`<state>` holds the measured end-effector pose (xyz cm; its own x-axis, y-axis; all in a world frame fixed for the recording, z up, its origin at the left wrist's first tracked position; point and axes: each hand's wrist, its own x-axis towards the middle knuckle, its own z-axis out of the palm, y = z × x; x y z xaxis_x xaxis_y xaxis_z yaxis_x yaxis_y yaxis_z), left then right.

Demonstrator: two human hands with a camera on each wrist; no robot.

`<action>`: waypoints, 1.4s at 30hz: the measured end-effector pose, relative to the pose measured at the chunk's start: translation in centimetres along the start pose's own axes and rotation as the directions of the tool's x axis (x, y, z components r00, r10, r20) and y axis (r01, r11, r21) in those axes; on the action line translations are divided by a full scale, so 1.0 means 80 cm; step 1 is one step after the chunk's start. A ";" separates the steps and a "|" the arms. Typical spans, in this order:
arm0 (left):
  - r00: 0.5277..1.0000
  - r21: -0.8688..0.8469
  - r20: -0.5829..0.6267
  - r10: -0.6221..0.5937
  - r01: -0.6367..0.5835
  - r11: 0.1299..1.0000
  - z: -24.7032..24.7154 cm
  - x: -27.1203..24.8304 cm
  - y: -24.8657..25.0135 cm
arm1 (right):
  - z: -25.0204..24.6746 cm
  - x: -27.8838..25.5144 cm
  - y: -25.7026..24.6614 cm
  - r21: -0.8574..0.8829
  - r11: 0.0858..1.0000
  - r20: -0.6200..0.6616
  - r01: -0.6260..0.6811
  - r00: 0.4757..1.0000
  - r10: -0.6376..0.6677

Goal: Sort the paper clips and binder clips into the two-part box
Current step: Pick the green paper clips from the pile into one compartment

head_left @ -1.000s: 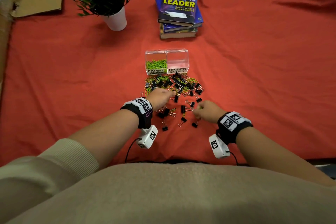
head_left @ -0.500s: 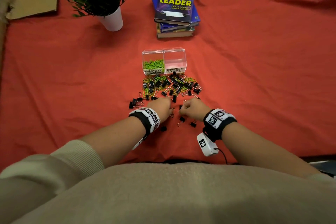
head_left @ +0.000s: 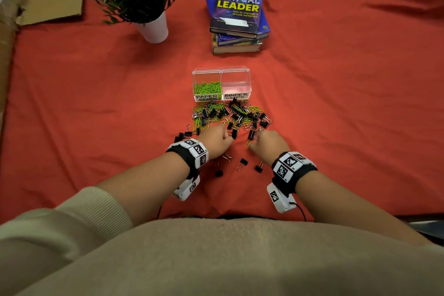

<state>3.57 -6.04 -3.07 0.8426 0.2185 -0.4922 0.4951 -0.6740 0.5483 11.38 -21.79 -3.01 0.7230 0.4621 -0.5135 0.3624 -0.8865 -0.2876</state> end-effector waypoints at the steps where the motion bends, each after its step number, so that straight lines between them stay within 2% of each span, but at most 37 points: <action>1: 1.000 -0.044 -0.009 -0.015 0.015 0.999 -0.006 0.002 0.001 | 0.000 -0.001 -0.001 0.001 1.000 -0.010 0.018 1.000 -0.018; 4: 0.997 -0.144 -0.059 -0.043 0.034 0.989 -0.022 0.009 0.007 | 0.003 -0.002 -0.003 -0.071 0.991 -0.021 0.117 0.993 -0.119; 8: 0.991 -0.194 -0.126 -0.041 0.016 0.981 -0.050 0.023 0.015 | 0.006 0.001 -0.002 -0.157 0.966 -0.003 0.205 0.978 -0.208; 11: 0.987 -0.169 -0.161 -0.022 -0.006 0.986 -0.075 0.041 0.018 | 0.009 0.000 0.001 -0.245 0.928 0.033 0.281 0.959 -0.282; 14: 0.979 -0.072 -0.203 -0.015 0.001 0.997 -0.101 0.063 0.017 | 0.007 -0.001 0.001 -0.300 0.887 0.076 0.352 0.935 -0.345; 18: 0.978 0.090 -0.211 0.000 0.019 0.996 -0.129 0.086 0.013 | 0.001 -0.001 0.005 -0.258 0.892 0.113 0.370 0.929 -0.353; 22: 0.989 0.256 -0.139 0.053 -0.016 0.967 -0.139 0.100 0.007 | -0.001 0.003 0.005 -0.308 0.872 0.177 0.380 0.924 -0.340; 26: 0.993 0.279 -0.088 0.073 -0.045 0.959 -0.134 0.098 0.001 | -0.005 0.005 -0.005 -0.403 0.813 0.230 0.420 0.906 -0.354; 29: 0.973 0.235 -0.167 0.159 -0.117 0.965 -0.130 0.085 -0.002 | -0.008 0.003 -0.010 -0.442 0.774 0.231 0.454 0.891 -0.391; 32: 0.925 0.219 -0.302 0.230 -0.168 0.961 -0.119 0.065 -0.010 | -0.010 0.005 -0.016 -0.483 0.736 0.269 0.474 0.880 -0.391; 33: 0.912 0.202 -0.342 0.226 -0.163 0.966 -0.113 0.057 -0.013 | -0.012 0.006 -0.019 -0.496 0.728 0.286 0.473 0.881 -0.378; 35: 0.915 0.152 -0.365 0.170 -0.121 0.981 -0.098 0.042 -0.024 | -0.014 0.009 -0.023 -0.505 0.723 0.301 0.472 0.881 -0.365; 38: 0.941 0.089 -0.336 0.030 0.000 0.996 -0.077 0.027 -0.047 | -0.018 0.011 -0.025 -0.500 0.725 0.289 0.474 0.881 -0.375; 42: 0.931 0.013 -0.323 -0.171 0.185 0.983 -0.060 0.022 -0.070 | -0.019 0.012 -0.032 -0.508 0.712 0.324 0.485 0.873 -0.364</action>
<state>3.28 1.49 -3.76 0.7682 0.5465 -0.3336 0.6396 -0.6311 0.4388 12.05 -19.10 -1.53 0.3088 0.7332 -0.6059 0.9074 -0.4180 -0.0433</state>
